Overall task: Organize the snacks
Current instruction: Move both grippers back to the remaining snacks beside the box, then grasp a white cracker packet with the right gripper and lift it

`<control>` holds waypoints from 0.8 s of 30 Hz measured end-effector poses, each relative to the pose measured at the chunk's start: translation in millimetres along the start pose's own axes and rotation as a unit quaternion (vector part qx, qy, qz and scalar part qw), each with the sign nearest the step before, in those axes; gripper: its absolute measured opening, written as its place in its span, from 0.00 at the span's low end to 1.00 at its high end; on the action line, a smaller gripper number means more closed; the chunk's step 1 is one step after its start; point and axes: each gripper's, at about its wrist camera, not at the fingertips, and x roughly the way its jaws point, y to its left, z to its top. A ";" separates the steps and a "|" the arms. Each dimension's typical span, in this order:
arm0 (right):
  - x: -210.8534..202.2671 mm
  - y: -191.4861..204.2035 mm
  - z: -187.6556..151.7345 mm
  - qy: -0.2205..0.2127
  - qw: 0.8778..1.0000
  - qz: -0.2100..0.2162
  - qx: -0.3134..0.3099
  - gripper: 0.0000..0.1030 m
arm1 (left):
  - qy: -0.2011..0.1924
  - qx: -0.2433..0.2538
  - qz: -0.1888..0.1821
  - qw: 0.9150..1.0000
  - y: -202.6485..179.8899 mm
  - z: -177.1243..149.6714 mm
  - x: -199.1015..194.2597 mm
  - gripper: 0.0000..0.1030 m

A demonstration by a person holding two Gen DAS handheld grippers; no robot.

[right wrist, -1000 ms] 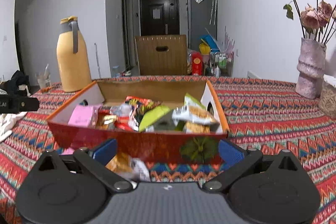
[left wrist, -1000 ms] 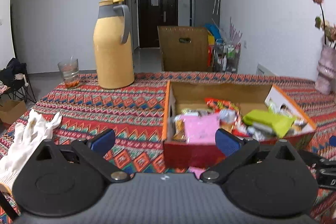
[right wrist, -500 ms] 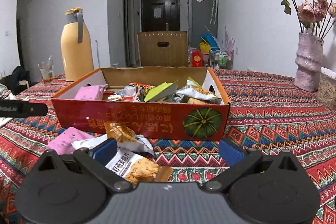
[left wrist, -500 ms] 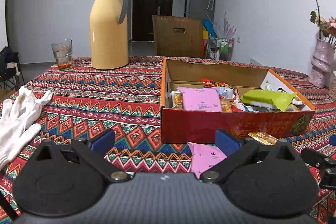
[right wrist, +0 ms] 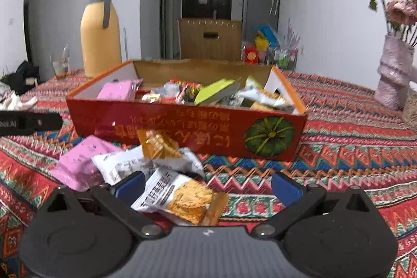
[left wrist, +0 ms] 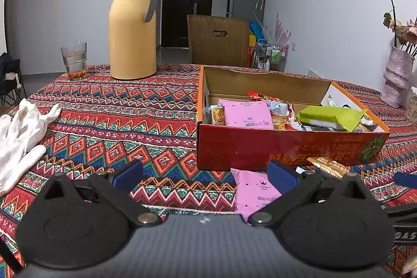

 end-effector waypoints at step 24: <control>28.6 4.7 -6.7 0.075 0.997 0.016 0.006 1.00 | 0.006 -0.014 0.000 1.000 4.5 0.3 -0.3 1.00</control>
